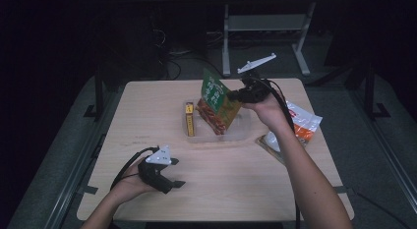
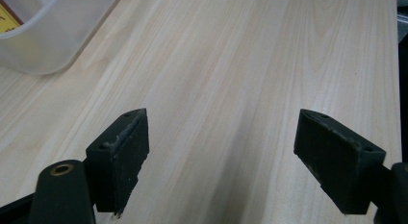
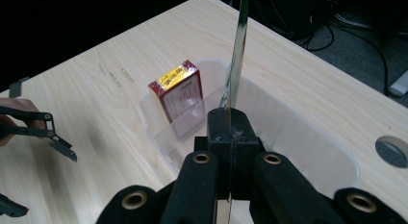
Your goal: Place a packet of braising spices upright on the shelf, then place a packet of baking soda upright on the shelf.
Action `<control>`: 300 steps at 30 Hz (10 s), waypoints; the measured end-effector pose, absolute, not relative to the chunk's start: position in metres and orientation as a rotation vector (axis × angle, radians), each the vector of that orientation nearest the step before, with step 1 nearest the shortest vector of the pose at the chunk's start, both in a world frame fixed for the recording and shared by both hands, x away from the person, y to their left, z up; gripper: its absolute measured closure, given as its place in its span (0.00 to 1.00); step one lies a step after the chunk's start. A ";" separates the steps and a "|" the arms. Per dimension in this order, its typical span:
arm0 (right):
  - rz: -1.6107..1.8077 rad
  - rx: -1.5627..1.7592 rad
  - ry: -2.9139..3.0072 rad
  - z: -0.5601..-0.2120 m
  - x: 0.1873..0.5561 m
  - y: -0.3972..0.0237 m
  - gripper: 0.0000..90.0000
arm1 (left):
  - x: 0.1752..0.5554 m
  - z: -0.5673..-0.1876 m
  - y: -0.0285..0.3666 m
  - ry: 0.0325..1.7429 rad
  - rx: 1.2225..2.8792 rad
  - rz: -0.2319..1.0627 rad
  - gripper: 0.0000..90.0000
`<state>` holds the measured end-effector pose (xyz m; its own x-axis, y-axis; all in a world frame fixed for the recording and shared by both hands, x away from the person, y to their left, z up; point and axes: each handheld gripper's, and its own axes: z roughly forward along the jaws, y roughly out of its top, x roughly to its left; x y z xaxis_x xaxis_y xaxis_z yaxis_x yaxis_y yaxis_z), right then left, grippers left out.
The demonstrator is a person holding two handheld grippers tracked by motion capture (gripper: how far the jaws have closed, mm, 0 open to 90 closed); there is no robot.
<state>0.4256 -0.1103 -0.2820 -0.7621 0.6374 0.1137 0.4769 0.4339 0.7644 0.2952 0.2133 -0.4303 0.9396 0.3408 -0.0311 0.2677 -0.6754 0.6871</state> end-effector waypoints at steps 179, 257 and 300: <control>1.151 0.971 2.549 -0.420 0.290 -0.220 0.53 | 0.337 -0.467 0.074 0.390 2.246 -0.232 0.54; 1.521 0.314 2.771 -0.358 0.345 -0.129 1.00 | 0.335 -0.386 0.173 0.158 2.081 0.029 0.99; 1.360 0.489 2.631 -0.324 0.327 -0.189 1.00 | 0.303 -0.419 0.219 0.404 2.123 0.112 0.31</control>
<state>0.3268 -0.1889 -0.3236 -0.9374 0.3473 0.0245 0.2208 0.5386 0.8131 0.3032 0.2188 -0.4193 0.9415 0.3284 -0.0753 0.2422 -0.5043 0.8289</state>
